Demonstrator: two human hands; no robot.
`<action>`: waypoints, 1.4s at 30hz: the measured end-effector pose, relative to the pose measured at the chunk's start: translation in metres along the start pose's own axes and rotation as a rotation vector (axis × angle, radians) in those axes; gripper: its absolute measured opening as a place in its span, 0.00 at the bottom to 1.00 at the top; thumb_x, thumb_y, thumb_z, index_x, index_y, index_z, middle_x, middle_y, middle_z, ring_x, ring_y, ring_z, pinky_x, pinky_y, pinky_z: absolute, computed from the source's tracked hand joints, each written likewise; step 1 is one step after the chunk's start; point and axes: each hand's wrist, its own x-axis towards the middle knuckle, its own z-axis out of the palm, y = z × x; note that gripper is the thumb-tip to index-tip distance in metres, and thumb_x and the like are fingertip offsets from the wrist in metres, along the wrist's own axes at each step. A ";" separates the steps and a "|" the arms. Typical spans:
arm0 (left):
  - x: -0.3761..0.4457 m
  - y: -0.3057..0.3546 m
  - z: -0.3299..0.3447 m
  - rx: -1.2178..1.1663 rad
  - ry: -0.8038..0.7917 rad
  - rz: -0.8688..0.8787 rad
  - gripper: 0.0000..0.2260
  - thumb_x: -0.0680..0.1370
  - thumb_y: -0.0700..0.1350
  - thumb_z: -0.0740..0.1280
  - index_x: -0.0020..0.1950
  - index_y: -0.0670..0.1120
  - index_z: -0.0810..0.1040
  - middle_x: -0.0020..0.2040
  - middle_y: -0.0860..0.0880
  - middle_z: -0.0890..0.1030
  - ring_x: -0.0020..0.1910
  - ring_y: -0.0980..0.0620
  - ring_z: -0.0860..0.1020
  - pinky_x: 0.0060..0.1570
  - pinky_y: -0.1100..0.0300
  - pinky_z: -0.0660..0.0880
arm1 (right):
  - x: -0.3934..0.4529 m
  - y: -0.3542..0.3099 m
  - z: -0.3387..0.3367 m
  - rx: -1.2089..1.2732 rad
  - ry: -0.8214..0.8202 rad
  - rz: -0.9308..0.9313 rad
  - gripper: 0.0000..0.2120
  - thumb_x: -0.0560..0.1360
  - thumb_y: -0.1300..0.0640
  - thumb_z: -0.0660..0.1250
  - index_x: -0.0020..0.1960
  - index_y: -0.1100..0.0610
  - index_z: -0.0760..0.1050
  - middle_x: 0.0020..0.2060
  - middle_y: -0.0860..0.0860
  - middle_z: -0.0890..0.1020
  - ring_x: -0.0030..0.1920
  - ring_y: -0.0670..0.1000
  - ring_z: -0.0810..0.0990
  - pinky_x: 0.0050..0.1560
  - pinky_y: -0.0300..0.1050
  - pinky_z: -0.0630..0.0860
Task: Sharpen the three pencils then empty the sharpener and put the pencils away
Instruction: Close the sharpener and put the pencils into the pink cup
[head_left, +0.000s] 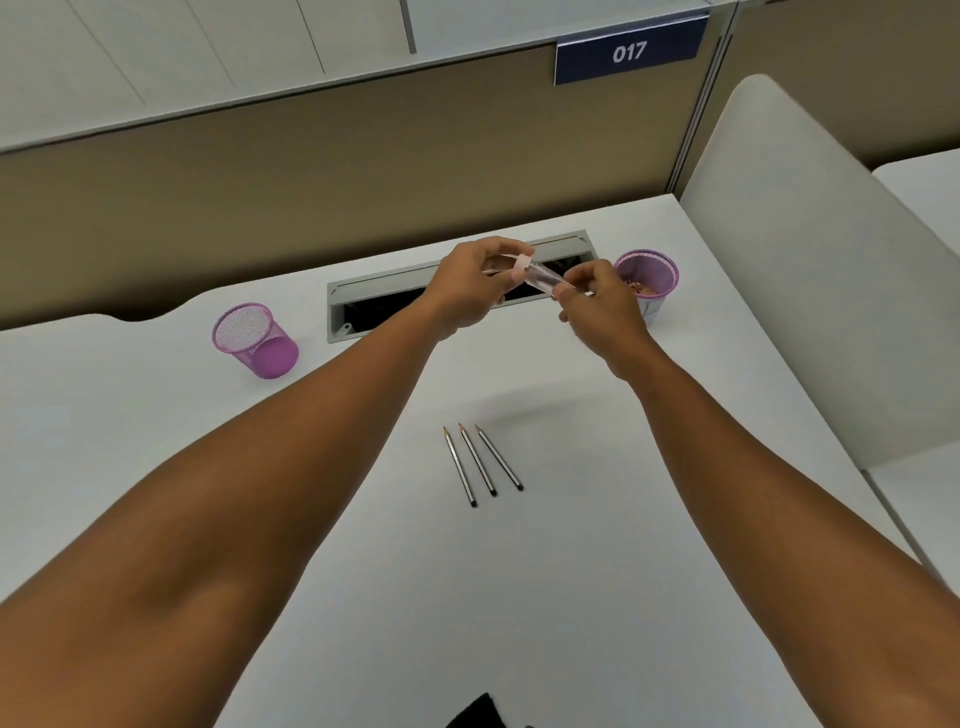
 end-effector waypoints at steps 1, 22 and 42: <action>-0.006 -0.003 -0.006 0.004 -0.002 0.006 0.12 0.79 0.45 0.67 0.63 0.50 0.79 0.54 0.53 0.82 0.43 0.60 0.78 0.36 0.70 0.72 | -0.005 -0.003 0.007 0.008 -0.021 0.008 0.07 0.78 0.55 0.64 0.55 0.52 0.71 0.52 0.53 0.80 0.51 0.54 0.80 0.40 0.41 0.75; -0.101 -0.014 -0.095 -0.113 -0.070 -0.028 0.12 0.80 0.44 0.66 0.63 0.50 0.78 0.54 0.51 0.82 0.49 0.58 0.79 0.45 0.66 0.76 | -0.075 -0.042 0.073 0.589 -0.375 0.307 0.19 0.82 0.49 0.54 0.62 0.60 0.75 0.34 0.52 0.77 0.33 0.49 0.71 0.33 0.43 0.70; -0.138 -0.021 -0.127 -0.092 0.014 -0.106 0.11 0.78 0.45 0.68 0.59 0.44 0.81 0.51 0.47 0.84 0.50 0.55 0.82 0.48 0.67 0.79 | -0.114 -0.065 0.097 0.256 -0.307 0.076 0.13 0.80 0.51 0.62 0.61 0.55 0.75 0.50 0.52 0.84 0.43 0.50 0.76 0.45 0.45 0.74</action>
